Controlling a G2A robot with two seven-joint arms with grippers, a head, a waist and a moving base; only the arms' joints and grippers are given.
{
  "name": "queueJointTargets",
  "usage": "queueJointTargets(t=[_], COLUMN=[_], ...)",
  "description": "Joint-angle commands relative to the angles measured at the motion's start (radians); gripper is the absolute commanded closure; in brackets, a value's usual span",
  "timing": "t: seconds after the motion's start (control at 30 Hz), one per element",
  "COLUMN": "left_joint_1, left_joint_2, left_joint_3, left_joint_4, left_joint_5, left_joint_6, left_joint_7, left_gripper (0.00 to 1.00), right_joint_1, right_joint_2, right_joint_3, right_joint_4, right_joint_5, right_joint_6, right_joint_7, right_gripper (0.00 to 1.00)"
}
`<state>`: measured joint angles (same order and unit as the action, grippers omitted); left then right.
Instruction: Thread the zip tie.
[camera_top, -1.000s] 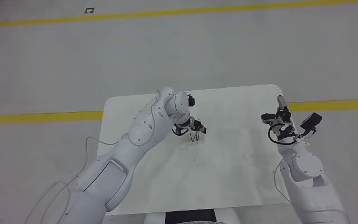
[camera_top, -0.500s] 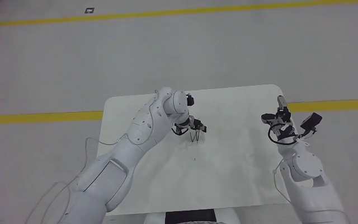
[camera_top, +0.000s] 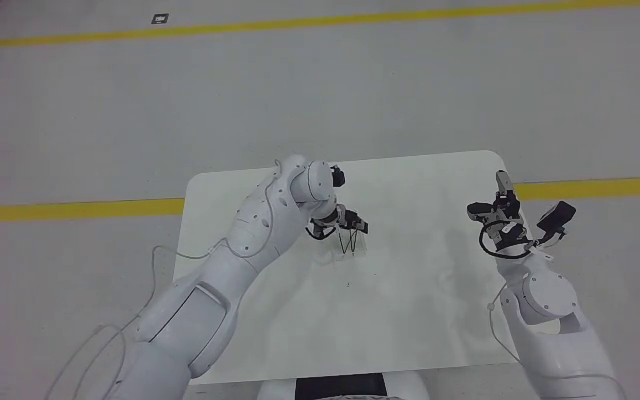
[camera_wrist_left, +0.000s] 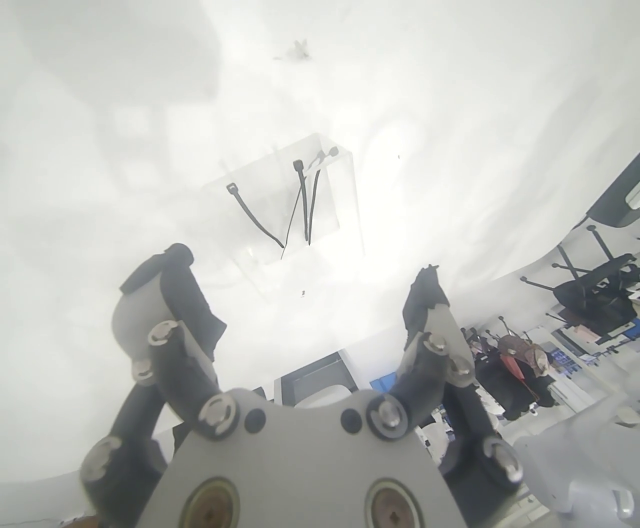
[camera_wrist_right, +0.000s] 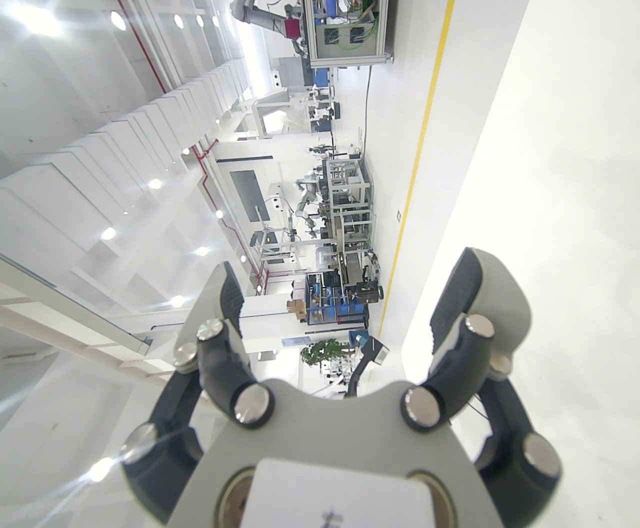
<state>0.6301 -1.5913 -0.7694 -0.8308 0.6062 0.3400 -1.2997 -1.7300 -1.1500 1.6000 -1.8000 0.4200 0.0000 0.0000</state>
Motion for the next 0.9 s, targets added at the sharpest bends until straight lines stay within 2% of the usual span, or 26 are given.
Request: queueJointTargets(t=[0.0, 0.03, 0.07, 0.1, 0.13, 0.23, 0.33, 0.37, 0.43, 0.77, 0.87], left_joint_1=[-0.001, -0.001, -0.001, -0.002, -0.002, -0.003, -0.005, -0.006, -0.008, -0.029, -0.037], left_joint_2=[-0.005, -0.007, -0.009, -0.011, -0.014, -0.021, -0.03, -0.033, -0.041, -0.096, -0.111], left_joint_3=[-0.005, -0.007, -0.011, -0.014, -0.016, -0.027, -0.037, -0.039, -0.044, -0.067, -0.076], left_joint_4=[0.0, 0.0, 0.001, 0.001, 0.001, 0.001, 0.007, 0.011, 0.024, 0.126, 0.159], left_joint_5=[0.008, 0.012, 0.018, 0.022, 0.027, 0.044, 0.062, 0.07, 0.09, 0.155, 0.165], left_joint_6=[0.0, 0.0, 0.0, 0.0, 0.0, 0.0, 0.0, 0.0, 0.0, 0.0, 0.0], left_joint_7=[-0.005, -0.009, -0.013, -0.015, -0.019, -0.029, -0.04, -0.046, -0.051, -0.057, -0.053], left_gripper=[0.07, 0.15, 0.19, 0.29, 0.43, 0.58, 0.62, 0.66, 0.67, 0.67, 0.7], right_joint_1=[0.0, 0.0, 0.0, 0.0, 0.0, 0.0, 0.0, 0.0, 0.0, 0.0, 0.0], right_joint_2=[0.0, 0.0, 0.0, 0.0, 0.0, 0.0, 0.0, 0.0, 0.0, 0.0, 0.0], right_joint_3=[0.0, 0.0, 0.0, 0.0, 0.0, 0.0, 0.0, 0.0, 0.0, 0.0, 0.0], right_joint_4=[0.0, 0.0, 0.0, 0.0, 0.0, 0.0, 0.0, 0.0, 0.0, 0.0, 0.0], right_joint_5=[0.0, 0.0, 0.0, 0.0, 0.0, 0.0, 0.0, 0.0, 0.0, 0.0, 0.0], right_joint_6=[0.0, 0.0, 0.0, 0.0, 0.0, 0.0, 0.0, 0.0, 0.0, 0.0, 0.0], right_joint_7=[0.0, 0.0, 0.0, 0.0, 0.0, 0.0, 0.0, 0.0, 0.0, 0.0, 0.0], right_gripper=[0.0, 0.0, 0.0, 0.0, 0.0, 0.0, 0.0, 0.0, 0.0, 0.0, 0.0])
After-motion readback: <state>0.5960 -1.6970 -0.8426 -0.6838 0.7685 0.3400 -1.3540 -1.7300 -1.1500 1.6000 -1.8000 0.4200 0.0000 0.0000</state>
